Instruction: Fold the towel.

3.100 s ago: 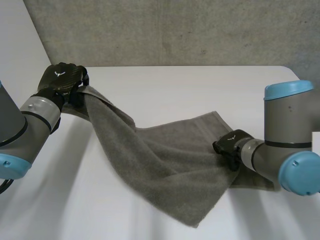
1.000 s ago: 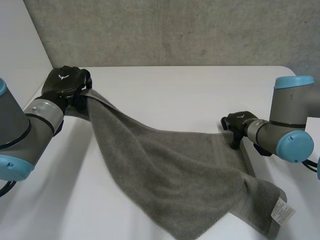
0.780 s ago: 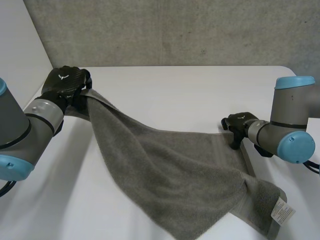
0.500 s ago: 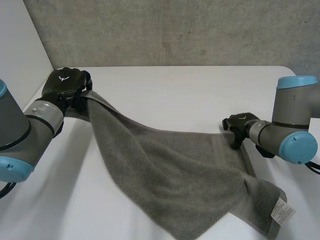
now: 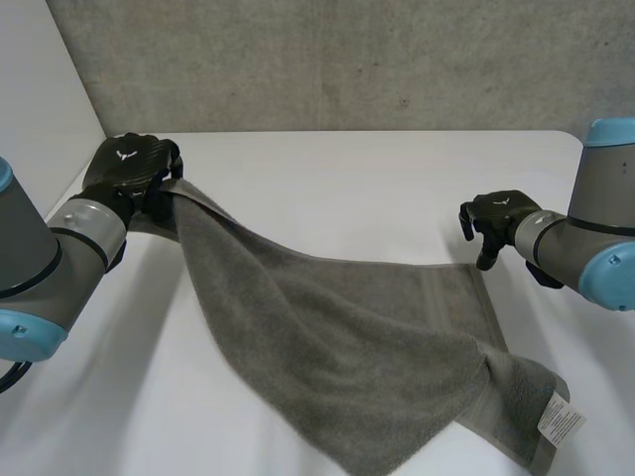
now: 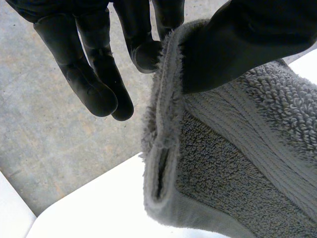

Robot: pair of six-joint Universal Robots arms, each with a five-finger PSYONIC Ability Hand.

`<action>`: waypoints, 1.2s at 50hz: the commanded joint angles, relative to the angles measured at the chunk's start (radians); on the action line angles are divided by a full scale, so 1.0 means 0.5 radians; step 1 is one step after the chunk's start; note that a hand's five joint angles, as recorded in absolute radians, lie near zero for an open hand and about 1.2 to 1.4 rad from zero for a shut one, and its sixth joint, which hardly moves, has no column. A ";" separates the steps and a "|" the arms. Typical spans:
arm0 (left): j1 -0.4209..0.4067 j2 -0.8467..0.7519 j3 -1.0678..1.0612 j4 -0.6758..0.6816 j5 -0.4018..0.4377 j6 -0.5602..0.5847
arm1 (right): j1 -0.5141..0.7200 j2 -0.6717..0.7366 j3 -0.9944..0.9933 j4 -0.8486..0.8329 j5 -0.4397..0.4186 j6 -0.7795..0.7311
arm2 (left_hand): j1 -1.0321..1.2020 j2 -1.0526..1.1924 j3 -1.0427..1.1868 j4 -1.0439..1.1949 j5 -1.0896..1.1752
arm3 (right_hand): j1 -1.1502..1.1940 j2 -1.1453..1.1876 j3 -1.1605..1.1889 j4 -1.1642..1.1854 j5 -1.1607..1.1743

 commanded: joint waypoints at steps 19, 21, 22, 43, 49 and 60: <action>-0.001 -0.005 0.000 0.003 0.000 0.000 | 0.027 0.151 0.005 -0.060 -0.069 0.003 | -0.371 -0.356 -0.429 -0.366 -0.712 | -0.369 -0.368 -0.376 -0.356 -0.367; -0.001 -0.005 0.000 0.003 0.000 0.000 | 0.024 0.157 0.005 -0.060 -0.069 0.003 | -0.371 -0.356 -0.429 -0.366 -0.712 | -0.351 -0.351 -0.358 -0.338 -0.350; -0.001 -0.005 0.000 0.003 0.000 0.000 | 0.024 0.160 0.005 -0.060 -0.069 0.003 | -0.371 -0.356 -0.429 -0.366 -0.712 | -0.345 -0.345 -0.352 -0.332 -0.344; -0.001 -0.005 -0.003 0.003 0.000 0.000 | 0.011 0.194 0.005 -0.060 -0.069 0.000 | -0.371 -0.356 -0.429 -0.366 -0.712 | -0.228 -0.227 -0.235 -0.215 -0.226; -0.001 -0.005 -0.003 0.003 0.000 0.000 | 0.014 0.197 0.008 -0.057 -0.072 0.000 | -0.371 -0.356 -0.429 -0.366 -0.712 | -0.187 -0.186 -0.194 -0.174 -0.185; -0.001 -0.005 -0.003 0.003 0.000 0.000 | 0.018 0.191 0.017 -0.057 -0.072 0.000 | -0.371 -0.356 -0.429 -0.366 -0.712 | -0.046 -0.045 -0.053 -0.033 -0.044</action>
